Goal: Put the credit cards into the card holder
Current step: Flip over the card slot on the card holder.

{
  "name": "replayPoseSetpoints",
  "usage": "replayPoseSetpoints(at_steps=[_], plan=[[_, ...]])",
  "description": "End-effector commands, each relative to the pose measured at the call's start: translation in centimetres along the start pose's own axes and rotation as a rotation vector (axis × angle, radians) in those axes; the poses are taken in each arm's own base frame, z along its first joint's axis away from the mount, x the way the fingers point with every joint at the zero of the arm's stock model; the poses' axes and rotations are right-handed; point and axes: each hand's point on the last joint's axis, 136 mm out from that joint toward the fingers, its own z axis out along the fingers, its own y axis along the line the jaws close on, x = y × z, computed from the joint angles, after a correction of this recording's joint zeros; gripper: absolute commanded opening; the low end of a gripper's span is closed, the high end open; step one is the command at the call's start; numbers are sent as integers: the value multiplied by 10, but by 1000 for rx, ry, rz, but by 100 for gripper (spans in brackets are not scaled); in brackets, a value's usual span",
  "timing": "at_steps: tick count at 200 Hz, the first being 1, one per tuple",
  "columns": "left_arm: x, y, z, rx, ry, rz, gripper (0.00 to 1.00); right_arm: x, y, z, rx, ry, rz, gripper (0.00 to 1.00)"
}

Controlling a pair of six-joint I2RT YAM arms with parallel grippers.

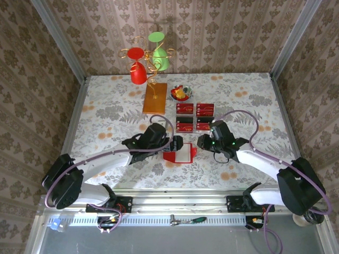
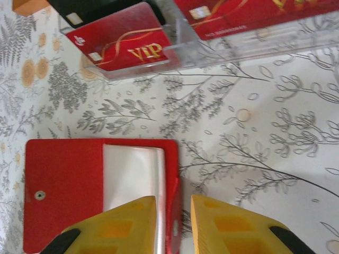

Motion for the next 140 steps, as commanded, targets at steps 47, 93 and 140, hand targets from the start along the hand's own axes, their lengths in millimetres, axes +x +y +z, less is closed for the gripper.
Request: replayPoseSetpoints(at_steps=[47,93,140], plan=[[2,-29,-1,104,-29,-12,100,8,0,3,-22,40,-4,29],[16,-33,11,103,14,-4,100,8,-9,8,-5,50,20,30],[32,-8,18,15,29,31,100,1,4,4,-64,58,26,30]])
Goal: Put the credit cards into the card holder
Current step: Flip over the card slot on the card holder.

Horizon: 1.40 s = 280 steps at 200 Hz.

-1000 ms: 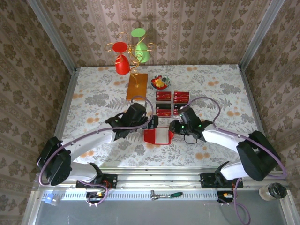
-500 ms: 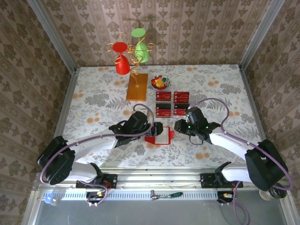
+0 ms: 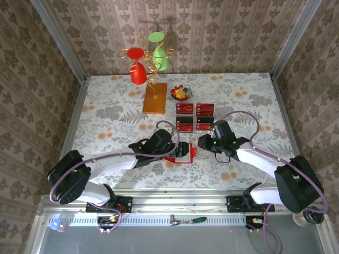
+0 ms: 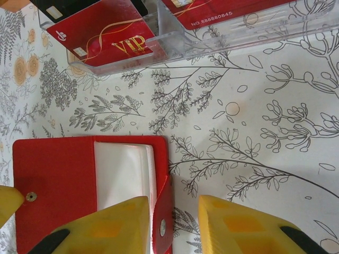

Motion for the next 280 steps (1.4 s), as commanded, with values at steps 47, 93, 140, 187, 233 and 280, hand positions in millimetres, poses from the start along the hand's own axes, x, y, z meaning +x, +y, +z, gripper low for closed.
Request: replayPoseSetpoints(at_steps=[47,93,140,187,233,280], plan=[[13,33,5,-129,-9,64,100,-1,33,3,-130,40,10,23],[16,40,7,-150,-18,76,100,1,56,10,-156,41,5,20],[20,46,10,-163,-16,91,100,7,62,31,-125,60,2,19],[29,57,14,-197,3,120,100,9,58,58,-135,67,-38,13],[37,69,19,-241,26,157,100,16,47,72,-109,97,-59,11],[43,77,24,-271,50,187,100,22,38,73,-77,112,-68,11]])
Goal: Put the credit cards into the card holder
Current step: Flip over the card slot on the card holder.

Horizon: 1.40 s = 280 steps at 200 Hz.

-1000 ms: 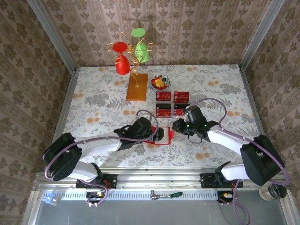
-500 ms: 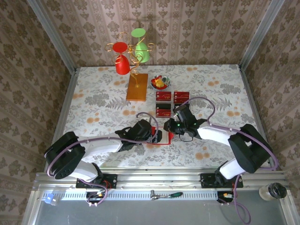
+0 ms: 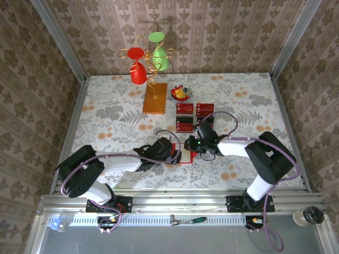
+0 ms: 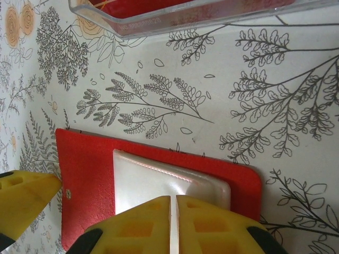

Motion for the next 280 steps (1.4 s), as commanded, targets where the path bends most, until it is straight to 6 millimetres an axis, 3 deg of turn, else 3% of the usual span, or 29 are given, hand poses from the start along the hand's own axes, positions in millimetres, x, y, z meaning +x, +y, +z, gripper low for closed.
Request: replayPoseSetpoints(at_steps=[1,63,155,233,280], plan=[[8,7,4,-33,11,46,100,-4,0,0,11,-13,-29,11],[8,4,7,-32,11,54,100,4,-8,1,63,34,-47,11],[3,-2,8,-30,4,67,100,12,2,13,50,74,-56,10],[-17,-2,-16,-40,-54,68,100,9,5,12,48,69,-56,10],[-20,-14,-13,-5,-56,87,100,11,5,16,35,74,-37,10]])
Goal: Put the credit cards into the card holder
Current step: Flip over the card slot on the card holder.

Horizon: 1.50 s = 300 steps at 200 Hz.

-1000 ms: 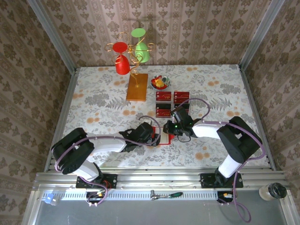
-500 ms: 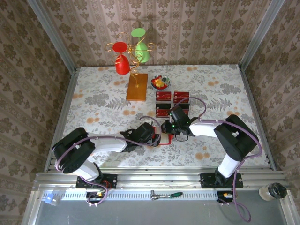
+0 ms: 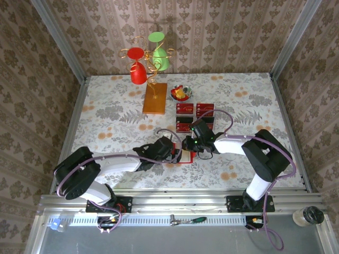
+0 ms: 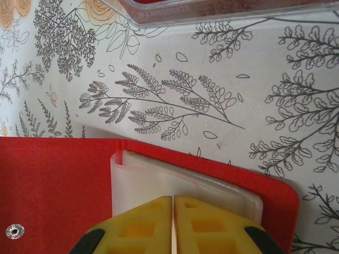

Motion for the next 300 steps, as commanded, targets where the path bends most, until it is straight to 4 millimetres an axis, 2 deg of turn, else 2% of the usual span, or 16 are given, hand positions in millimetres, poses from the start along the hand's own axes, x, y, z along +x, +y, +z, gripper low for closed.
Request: replayPoseSetpoints(at_steps=[1,29,65,104,126,163,178,300], plan=[[-6,-10,-1,17,-10,36,100,6,-3,7,17,30,19,10],[-1,-12,6,9,12,54,100,6,-2,8,8,33,26,10],[10,-4,15,-32,34,67,100,4,0,8,2,30,30,10],[21,6,18,-66,50,59,93,2,4,6,-7,29,27,13],[24,8,19,-65,50,52,90,-3,7,1,-20,23,21,22],[26,8,20,-61,44,40,87,-13,6,-18,-14,-31,22,48],[27,8,21,-59,47,39,86,-14,3,-22,-5,-43,25,53],[29,8,22,-50,42,30,81,-2,-7,-6,-13,2,75,56]])
